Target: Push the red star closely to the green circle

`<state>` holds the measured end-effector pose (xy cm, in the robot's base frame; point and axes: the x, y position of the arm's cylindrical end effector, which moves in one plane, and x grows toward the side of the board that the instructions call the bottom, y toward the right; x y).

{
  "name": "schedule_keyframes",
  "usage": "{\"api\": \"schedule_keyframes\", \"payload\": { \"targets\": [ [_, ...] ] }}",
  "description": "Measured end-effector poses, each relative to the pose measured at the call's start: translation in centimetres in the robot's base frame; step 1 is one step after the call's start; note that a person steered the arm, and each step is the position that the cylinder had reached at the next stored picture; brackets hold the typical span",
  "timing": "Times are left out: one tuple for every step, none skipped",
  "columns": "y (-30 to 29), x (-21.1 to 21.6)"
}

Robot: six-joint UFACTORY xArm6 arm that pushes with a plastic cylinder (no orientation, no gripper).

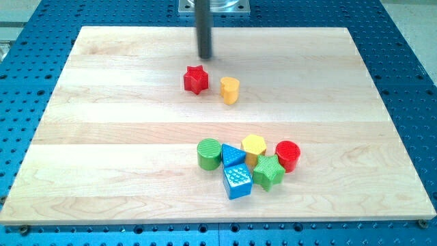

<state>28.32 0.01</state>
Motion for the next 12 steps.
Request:
{"api": "schedule_keyframes", "payload": {
  "targets": [
    [0.1, 0.3],
    [-1.2, 3.8],
    [-2.8, 7.8],
    [-4.9, 11.9],
    [-8.3, 9.7],
    [-12.9, 7.2],
    [-15.3, 10.2],
    [-11.6, 13.9],
    [-7.0, 16.6],
    [-11.6, 14.2],
    [-14.4, 11.3],
    [-8.3, 9.6]
  ]
}}
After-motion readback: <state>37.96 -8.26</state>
